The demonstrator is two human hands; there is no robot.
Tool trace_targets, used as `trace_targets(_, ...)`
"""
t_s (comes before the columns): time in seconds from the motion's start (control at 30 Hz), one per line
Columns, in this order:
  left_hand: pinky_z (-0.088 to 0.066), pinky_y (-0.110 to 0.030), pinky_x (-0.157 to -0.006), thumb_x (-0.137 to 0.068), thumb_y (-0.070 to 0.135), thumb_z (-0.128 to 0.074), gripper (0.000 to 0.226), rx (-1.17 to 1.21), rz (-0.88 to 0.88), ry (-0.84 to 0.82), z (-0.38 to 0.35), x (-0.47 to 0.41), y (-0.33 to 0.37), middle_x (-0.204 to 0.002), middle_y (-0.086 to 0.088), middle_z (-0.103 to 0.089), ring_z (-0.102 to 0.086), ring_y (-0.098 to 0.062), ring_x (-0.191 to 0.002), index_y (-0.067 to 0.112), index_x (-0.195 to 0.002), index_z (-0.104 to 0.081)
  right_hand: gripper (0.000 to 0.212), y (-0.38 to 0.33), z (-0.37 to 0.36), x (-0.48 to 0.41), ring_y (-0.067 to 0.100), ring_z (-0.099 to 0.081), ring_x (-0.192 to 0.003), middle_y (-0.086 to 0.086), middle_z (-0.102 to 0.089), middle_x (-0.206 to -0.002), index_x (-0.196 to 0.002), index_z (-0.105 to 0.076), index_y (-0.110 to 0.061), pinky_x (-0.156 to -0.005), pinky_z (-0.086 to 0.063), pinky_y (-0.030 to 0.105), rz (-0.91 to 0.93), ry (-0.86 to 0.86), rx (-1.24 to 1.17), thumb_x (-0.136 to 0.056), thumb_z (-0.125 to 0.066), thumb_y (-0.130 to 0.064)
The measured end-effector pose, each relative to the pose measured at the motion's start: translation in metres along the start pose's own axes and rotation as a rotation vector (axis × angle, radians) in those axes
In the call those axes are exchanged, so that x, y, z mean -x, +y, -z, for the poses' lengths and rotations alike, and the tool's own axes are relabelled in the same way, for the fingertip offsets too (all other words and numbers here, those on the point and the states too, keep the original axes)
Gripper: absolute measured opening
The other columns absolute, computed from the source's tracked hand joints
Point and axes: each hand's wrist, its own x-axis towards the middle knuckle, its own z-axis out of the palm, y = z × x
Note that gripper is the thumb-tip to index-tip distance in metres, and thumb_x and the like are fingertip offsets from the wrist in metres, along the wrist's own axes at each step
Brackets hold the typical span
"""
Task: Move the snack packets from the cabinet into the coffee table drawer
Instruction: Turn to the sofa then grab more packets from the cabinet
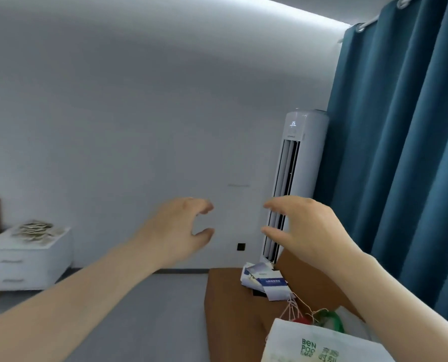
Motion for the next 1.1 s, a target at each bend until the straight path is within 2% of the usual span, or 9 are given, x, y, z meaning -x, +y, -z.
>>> trace_targets(0.13, -0.036, -0.02, -0.094, -0.087, 0.041, -0.06, 0.048, -0.061, 0.036, 0.019, -0.018, -0.039, -0.061, -0.128, 0.008, -0.058, -0.052, -0.009, -0.118, 0.024, -0.131, -0.052, 0.048, -0.006, -0.049, -0.072, 0.006, -0.055, -0.114, -0.017, -0.056, -0.128, -0.134, -0.045, -0.035, -0.093, -0.05, 0.029, 0.059, 0.0, 0.0, -0.089, -0.052, -0.051)
trace_targets(0.3, -0.037, -0.022, -0.098, -0.087, 0.039, -0.06, 0.045, -0.08, 0.093, 0.053, -0.022, -0.096, -0.145, -0.127, 0.011, -0.058, -0.052, -0.009, -0.118, 0.025, -0.129, -0.053, 0.047, -0.028, -0.096, -0.174, 0.004, -0.053, -0.115, -0.018, -0.056, -0.128, -0.134, -0.045, -0.034, -0.091, -0.045, 0.025, 0.11, -0.001, -0.033, -0.09, -0.052, -0.05)
trace_targets(0.63, -0.031, -0.013, -0.089, -0.087, 0.04, -0.059, 0.045, -0.123, 0.213, 0.042, -0.073, -0.186, -0.297, -0.126, 0.012, -0.057, -0.052, -0.006, -0.116, 0.027, -0.13, -0.051, 0.049, -0.055, -0.213, -0.346, 0.007, -0.051, -0.119, -0.015, -0.053, -0.132, -0.136, -0.043, -0.032, -0.093, -0.041, 0.024, 0.216, -0.06, -0.115, -0.091, -0.052, -0.048)
trace_targets(0.8, -0.031, -0.012, -0.089, -0.088, 0.04, -0.058, 0.045, -0.179, 0.265, 0.071, -0.105, -0.243, -0.364, -0.127, 0.013, -0.056, -0.052, -0.005, -0.116, 0.028, -0.13, -0.05, 0.048, -0.056, -0.273, -0.438, 0.007, -0.051, -0.119, -0.016, -0.055, -0.13, -0.134, -0.045, -0.033, -0.094, -0.041, 0.025, 0.274, -0.023, -0.172, -0.09, -0.053, -0.048)
trace_targets(1.1, -0.035, -0.019, -0.098, -0.089, 0.04, -0.056, 0.045, -0.249, 0.436, 0.082, -0.14, -0.323, -0.481, -0.129, 0.013, -0.055, -0.049, -0.005, -0.12, 0.029, -0.132, -0.048, 0.047, -0.087, -0.369, -0.601, 0.008, -0.05, -0.121, -0.016, -0.054, -0.13, -0.134, -0.044, -0.034, -0.094, -0.04, 0.028, 0.438, -0.027, -0.242, -0.09, -0.052, -0.05)
